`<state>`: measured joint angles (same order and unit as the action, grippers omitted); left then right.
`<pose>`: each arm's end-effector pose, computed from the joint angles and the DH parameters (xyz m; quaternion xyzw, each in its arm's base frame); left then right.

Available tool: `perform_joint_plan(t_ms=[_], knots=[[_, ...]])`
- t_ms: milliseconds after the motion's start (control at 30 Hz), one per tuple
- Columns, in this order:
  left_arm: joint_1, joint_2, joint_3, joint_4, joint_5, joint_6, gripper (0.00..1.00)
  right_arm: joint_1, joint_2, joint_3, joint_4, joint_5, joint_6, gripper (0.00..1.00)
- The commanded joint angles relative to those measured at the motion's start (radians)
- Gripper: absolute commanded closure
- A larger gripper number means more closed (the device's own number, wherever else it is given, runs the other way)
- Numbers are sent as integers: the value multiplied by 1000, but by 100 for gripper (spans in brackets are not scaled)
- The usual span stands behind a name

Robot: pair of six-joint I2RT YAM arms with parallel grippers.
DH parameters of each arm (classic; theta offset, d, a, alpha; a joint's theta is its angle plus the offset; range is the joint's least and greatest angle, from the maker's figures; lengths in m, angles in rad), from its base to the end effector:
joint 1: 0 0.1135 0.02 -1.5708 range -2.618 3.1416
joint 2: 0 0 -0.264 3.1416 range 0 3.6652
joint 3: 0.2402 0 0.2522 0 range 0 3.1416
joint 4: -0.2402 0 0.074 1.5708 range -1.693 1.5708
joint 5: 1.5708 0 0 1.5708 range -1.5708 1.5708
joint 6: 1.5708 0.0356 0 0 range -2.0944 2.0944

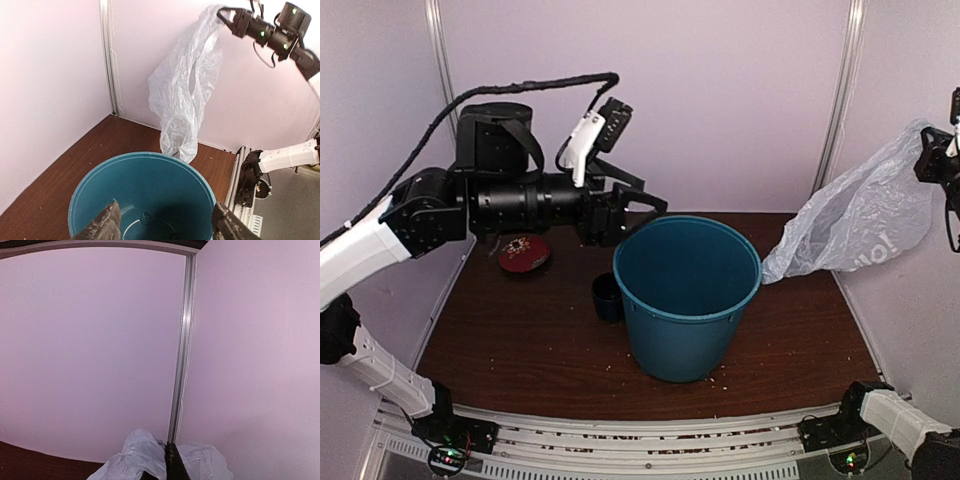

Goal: Put the trash bags into the trash bin

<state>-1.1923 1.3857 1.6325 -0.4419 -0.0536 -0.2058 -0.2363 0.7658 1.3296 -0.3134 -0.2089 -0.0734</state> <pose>0.1133 -0.2797 0.4698 0.3507 0.6883 -0.3925 0.4991 0.1088 -0.0186 0.5051 -0.0324 0.6146 -0.0580 0.7860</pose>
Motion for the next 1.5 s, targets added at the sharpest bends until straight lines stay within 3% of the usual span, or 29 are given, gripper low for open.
perform_joint_plan(t_ms=[0,133,333,467,667,933,1200,1467], knots=[[-131,85,-54,238,-281,182,35,-6,13,105,-64,-66,26,100],[-231,193,-60,366,-385,320,32,-6,-21,101,-62,-129,58,100],[-346,436,70,515,-590,524,20,-7,-62,100,-82,-205,41,100],[-345,614,283,459,-721,498,14,-7,-91,139,-100,-192,19,100],[-337,674,329,482,-624,431,12,-6,-102,212,-143,-224,15,100],[-336,666,317,522,-613,376,28,-6,-121,244,-162,-242,30,100],[-348,484,120,584,-498,256,20,-7,-122,181,-158,-210,5,100],[-339,524,184,519,-499,258,43,-6,-126,177,-141,-215,32,100]])
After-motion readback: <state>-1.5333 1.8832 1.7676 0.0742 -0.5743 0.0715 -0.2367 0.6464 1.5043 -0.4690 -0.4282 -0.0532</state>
